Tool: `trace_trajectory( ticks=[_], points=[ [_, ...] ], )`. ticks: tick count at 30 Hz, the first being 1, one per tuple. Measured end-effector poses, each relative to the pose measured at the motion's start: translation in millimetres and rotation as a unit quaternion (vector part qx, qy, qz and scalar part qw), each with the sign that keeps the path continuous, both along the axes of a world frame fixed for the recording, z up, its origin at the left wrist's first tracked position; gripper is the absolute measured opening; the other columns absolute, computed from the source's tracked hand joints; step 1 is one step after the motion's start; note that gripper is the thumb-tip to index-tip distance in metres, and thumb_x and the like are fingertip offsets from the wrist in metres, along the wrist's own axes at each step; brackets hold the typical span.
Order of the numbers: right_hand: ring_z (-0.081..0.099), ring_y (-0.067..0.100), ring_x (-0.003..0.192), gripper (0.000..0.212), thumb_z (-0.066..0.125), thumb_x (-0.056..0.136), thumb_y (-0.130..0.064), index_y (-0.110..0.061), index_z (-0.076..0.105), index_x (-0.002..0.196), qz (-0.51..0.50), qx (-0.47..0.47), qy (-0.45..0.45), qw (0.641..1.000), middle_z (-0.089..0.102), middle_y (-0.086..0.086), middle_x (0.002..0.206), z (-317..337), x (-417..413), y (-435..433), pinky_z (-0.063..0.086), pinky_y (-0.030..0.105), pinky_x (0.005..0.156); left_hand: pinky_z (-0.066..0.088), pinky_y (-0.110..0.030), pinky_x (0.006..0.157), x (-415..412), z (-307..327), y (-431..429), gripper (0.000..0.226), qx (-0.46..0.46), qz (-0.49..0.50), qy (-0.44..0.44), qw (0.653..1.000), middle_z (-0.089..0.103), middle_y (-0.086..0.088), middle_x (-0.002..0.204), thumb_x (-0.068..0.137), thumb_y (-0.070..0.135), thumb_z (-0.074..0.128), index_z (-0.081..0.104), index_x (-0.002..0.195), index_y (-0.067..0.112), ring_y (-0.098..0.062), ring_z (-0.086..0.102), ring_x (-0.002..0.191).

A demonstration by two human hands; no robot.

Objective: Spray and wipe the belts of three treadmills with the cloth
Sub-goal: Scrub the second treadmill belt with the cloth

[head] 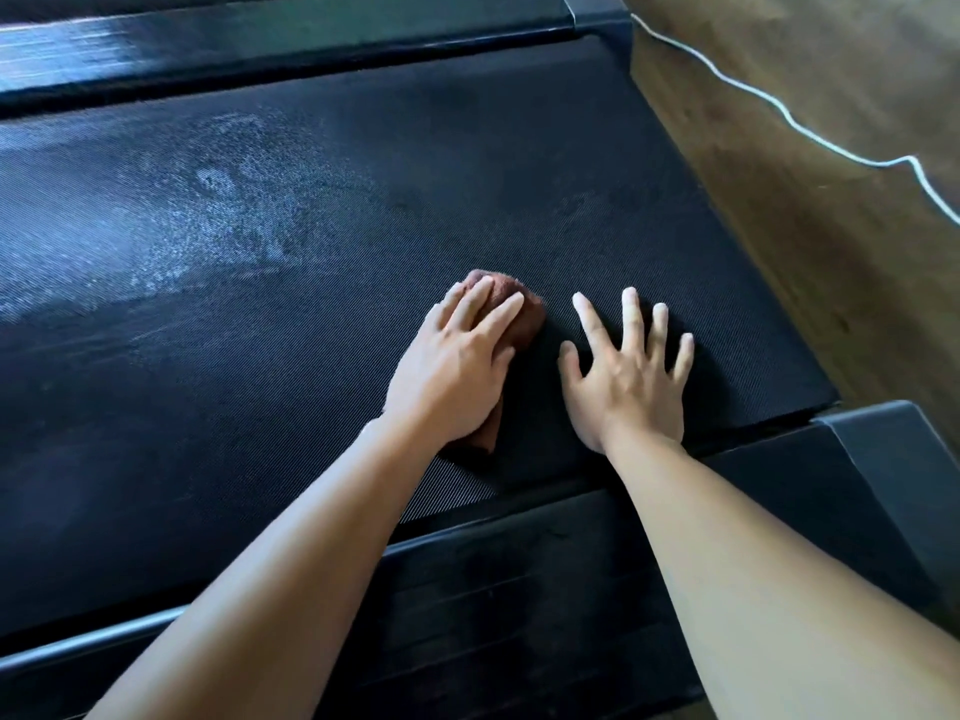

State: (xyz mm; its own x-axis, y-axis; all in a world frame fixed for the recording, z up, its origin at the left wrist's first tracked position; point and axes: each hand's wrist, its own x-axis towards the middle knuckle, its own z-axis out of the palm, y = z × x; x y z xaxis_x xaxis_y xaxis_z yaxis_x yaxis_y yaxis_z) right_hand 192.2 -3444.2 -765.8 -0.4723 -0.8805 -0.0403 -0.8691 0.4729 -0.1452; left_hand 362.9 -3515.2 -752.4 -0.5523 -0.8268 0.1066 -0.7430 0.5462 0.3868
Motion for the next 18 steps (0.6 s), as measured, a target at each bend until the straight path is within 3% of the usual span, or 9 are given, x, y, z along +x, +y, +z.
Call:
trace_trajectory(
  ticks=[9, 12, 16, 18],
  points=[
    [-0.007, 0.029, 0.152, 0.057, 0.022, 0.098, -0.060, -0.051, 0.008, 0.153, 0.008, 0.026, -0.004, 1.000, -0.003, 0.001, 0.166, 3, -2, 1, -0.005, 0.056, 0.120, 0.018, -0.041, 0.124, 44, -7, 7, 0.056, 0.005, 0.056, 0.001, 0.998, 0.032, -0.010, 0.160, 0.095, 0.038, 0.046, 0.042, 0.150, 0.028, -0.030, 0.023, 0.150],
    [-0.008, 0.027, 0.152, 0.056, 0.023, 0.098, -0.061, -0.051, 0.010, 0.153, 0.014, 0.046, -0.026, 0.999, -0.004, -0.001, 0.166, 9, -6, 0, -0.007, 0.052, 0.120, 0.017, -0.042, 0.124, 38, -8, 6, 0.055, 0.014, 0.083, -0.005, 0.996, 0.027, -0.011, 0.163, 0.098, 0.033, 0.051, 0.040, 0.151, 0.028, -0.031, 0.019, 0.151],
    [0.000, 0.023, 0.152, 0.054, 0.034, 0.100, -0.054, -0.043, 0.024, 0.152, 0.020, 0.024, -0.092, 0.995, 0.007, 0.000, 0.166, 24, -23, 12, -0.002, 0.044, 0.123, 0.009, -0.037, 0.125, 21, -4, -3, 0.056, 0.011, 0.134, -0.006, 0.991, 0.021, -0.012, 0.164, 0.100, 0.031, 0.049, 0.035, 0.154, 0.026, -0.033, 0.015, 0.152],
    [0.005, 0.025, 0.152, 0.055, 0.036, 0.100, -0.052, -0.038, 0.028, 0.153, 0.011, 0.017, -0.077, 0.997, 0.015, 0.002, 0.165, 30, -43, 30, 0.003, 0.042, 0.123, 0.005, -0.036, 0.125, 7, -3, -12, 0.056, 0.017, 0.151, -0.006, 0.988, 0.017, -0.013, 0.165, 0.101, 0.032, 0.044, 0.031, 0.155, 0.025, -0.032, 0.009, 0.153]
  ],
)
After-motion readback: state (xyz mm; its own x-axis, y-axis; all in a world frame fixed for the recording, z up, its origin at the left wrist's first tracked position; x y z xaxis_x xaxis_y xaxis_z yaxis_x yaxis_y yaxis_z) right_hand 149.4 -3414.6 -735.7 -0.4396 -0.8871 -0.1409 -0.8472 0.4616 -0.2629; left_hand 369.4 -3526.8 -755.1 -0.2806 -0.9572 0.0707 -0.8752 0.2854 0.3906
